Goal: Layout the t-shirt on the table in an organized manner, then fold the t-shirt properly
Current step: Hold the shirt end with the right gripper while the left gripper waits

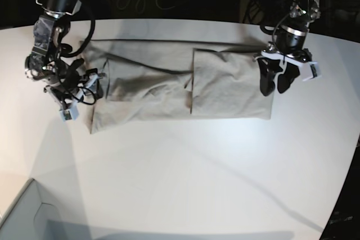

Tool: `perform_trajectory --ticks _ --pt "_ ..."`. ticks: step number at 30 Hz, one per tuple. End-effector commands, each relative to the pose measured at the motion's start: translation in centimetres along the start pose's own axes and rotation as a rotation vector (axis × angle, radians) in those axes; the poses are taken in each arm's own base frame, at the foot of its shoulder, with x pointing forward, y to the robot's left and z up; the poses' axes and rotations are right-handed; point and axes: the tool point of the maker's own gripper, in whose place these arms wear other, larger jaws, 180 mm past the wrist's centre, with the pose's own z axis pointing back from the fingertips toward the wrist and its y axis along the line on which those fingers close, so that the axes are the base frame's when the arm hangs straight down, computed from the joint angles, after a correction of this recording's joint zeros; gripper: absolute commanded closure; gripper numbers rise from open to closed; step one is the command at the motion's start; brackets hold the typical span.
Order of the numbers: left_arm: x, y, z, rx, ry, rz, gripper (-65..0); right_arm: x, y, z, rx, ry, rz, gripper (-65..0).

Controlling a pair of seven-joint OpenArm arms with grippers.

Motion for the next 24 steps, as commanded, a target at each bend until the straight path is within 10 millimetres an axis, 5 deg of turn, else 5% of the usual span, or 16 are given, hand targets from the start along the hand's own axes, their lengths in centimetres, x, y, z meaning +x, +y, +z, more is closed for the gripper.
perform_trajectory --ticks 1,11,17,24 --pt "1.1 -0.2 -0.1 -0.016 -0.038 -0.004 -30.3 1.9 -0.5 0.4 0.005 -0.055 0.025 -35.9" --pt "1.1 -0.2 -0.1 -0.016 -0.038 -0.004 -30.3 1.3 0.4 0.1 0.02 -0.041 0.012 -35.9" --pt "1.1 -0.2 -0.1 -0.016 -0.038 -0.004 -30.3 -1.8 1.2 -1.5 0.065 0.037 -0.044 -35.9" --pt "1.2 -0.2 -0.1 -0.016 -0.039 -0.008 -30.3 -2.3 1.5 -1.6 0.073 0.046 -0.052 -35.3"
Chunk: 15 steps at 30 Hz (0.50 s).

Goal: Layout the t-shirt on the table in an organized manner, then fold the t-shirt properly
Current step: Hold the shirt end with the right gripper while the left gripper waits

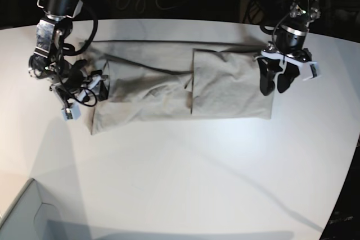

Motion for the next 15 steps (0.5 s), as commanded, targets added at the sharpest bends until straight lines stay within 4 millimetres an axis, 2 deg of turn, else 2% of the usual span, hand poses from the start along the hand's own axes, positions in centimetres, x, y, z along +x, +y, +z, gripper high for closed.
perform_trajectory --ticks 1,4,10,11,15 --pt "1.39 -0.03 -0.08 -0.018 -0.039 -0.016 -30.3 -1.29 0.37 -0.02 0.014 0.06 0.023 -35.2" --pt "1.52 0.12 -0.07 -0.018 -0.037 -0.024 -30.3 -1.46 0.45 -0.02 0.015 0.063 0.021 -29.1" --pt "1.57 0.1 -0.11 -0.019 -0.039 -0.024 -30.3 -1.31 0.52 -0.07 0.017 0.06 0.02 -1.7" --pt "1.57 0.1 -0.11 -0.019 -0.039 -0.024 -30.3 -1.33 0.52 -0.07 0.017 0.061 0.02 0.0" --pt "1.83 0.02 -0.33 -0.022 -0.046 -0.025 -30.3 -1.27 0.54 -0.08 0.018 0.061 0.019 0.0"
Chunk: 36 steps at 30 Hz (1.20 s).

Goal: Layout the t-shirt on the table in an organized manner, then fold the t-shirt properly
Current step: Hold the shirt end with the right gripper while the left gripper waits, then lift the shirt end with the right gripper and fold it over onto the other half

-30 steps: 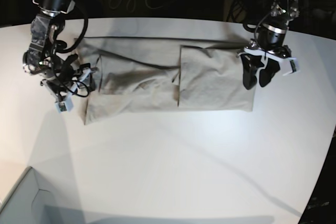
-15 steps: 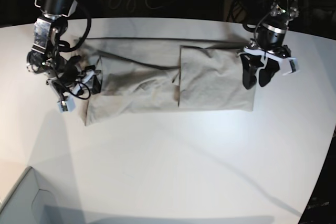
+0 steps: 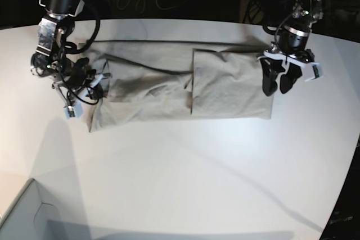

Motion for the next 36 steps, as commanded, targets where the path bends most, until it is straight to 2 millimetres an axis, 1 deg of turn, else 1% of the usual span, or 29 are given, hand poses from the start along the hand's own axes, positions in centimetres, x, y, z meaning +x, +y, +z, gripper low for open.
perform_trajectory --ticks 1,2,5,7,9,11,13,14,16,18,19,20,22,24,27,28,31,36 --pt "1.6 -0.4 -0.3 -0.02 -0.049 -0.006 -30.3 -0.6 0.0 0.1 0.006 0.051 0.031 0.0" --pt "1.6 -0.4 -0.4 -0.021 -0.051 -0.007 -30.3 -0.6 -0.1 0.1 0.005 0.049 0.03 0.0" --pt "1.7 -0.3 -0.4 -0.02 -0.051 -0.008 -30.3 0.7 -0.3 0.7 -0.014 0.015 0.052 0.0" --pt "1.8 0.0 -0.3 -0.013 -0.055 -0.009 -30.3 1.6 0.4 0.9 -0.012 -0.013 0.058 0.0" --pt "2.4 0.9 -0.2 0.012 -0.07 -0.013 -30.3 1.9 0.7 1.4 -0.018 -0.031 0.069 0.0" --pt "2.1 2.1 0.1 0.044 -0.064 -0.01 -30.3 2.6 0.9 1.9 -0.026 -0.054 0.085 0.0" --pt "2.4 3.3 0.0 0.074 -0.073 -0.006 -30.3 3.4 1.8 2.3 -0.023 -0.086 0.089 0.0" --pt "2.3 4.2 0.0 0.096 -0.071 -0.001 -30.3 4.1 2.0 2.6 -0.028 -0.105 0.098 0.0" --pt "2.0 5.8 0.5 0.141 -0.065 0.007 -30.3 4.6 2.7 3.2 -0.031 -0.131 0.106 0.0" --pt "2.1 6.8 0.6 0.166 -0.069 0.011 -30.3 5.5 3.3 3.7 -0.032 -0.162 0.111 0.0" --pt "2.3 6.9 0.5 0.169 -0.077 0.011 -30.3 5.8 3.6 4.0 -0.034 -0.175 0.114 0.0" --pt "2.2 7.2 0.6 0.177 -0.074 0.014 -30.3 5.9 3.9 4.2 -0.034 -0.183 0.116 0.0" --pt "1.6 7.6 0.7 0.188 -0.059 0.023 -30.3 6.5 4.9 4.4 -0.024 -0.201 0.127 0.0" --pt "1.5 8.0 0.0 0.194 -0.06 0.033 -30.3 6.3 5.9 4.5 -0.011 -0.178 0.152 0.0" --pt "0.4 8.5 -0.6 0.207 -0.038 0.054 -30.3 7.0 7.8 4.8 0.016 -0.174 0.211 0.0" --pt "0.3 8.6 -0.7 0.21 -0.035 0.058 -30.3 6.9 8.8 4.8 0.032 -0.173 0.221 0.0" --pt "0.0 8.7 -0.7 0.213 -0.029 0.063 -30.3 7.6 11.2 5.3 0.068 -0.204 0.241 0.0" --pt "-0.3 8.6 -0.8 0.209 -0.015 0.065 -30.3 8.1 15.3 4.9 0.158 -0.215 0.307 0.0"
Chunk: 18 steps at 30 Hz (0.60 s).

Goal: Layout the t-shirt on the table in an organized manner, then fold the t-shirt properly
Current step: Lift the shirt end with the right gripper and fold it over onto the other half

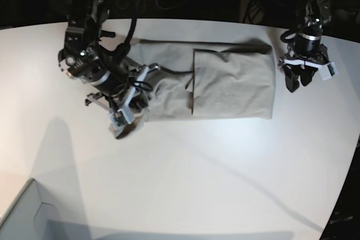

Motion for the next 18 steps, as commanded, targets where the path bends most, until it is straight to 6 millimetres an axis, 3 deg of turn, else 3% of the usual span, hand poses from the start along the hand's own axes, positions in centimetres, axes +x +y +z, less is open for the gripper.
perform_trajectory --ticks 1,18 --pt "1.1 -0.3 -0.2 -0.021 -0.022 -0.005 -30.3 2.2 1.1 0.0 0.037 -0.069 0.023 0.0" --pt "0.7 -0.9 -0.9 -0.035 0.035 -0.006 -30.3 5.2 11.7 -4.4 0.34 -0.067 0.217 0.0"
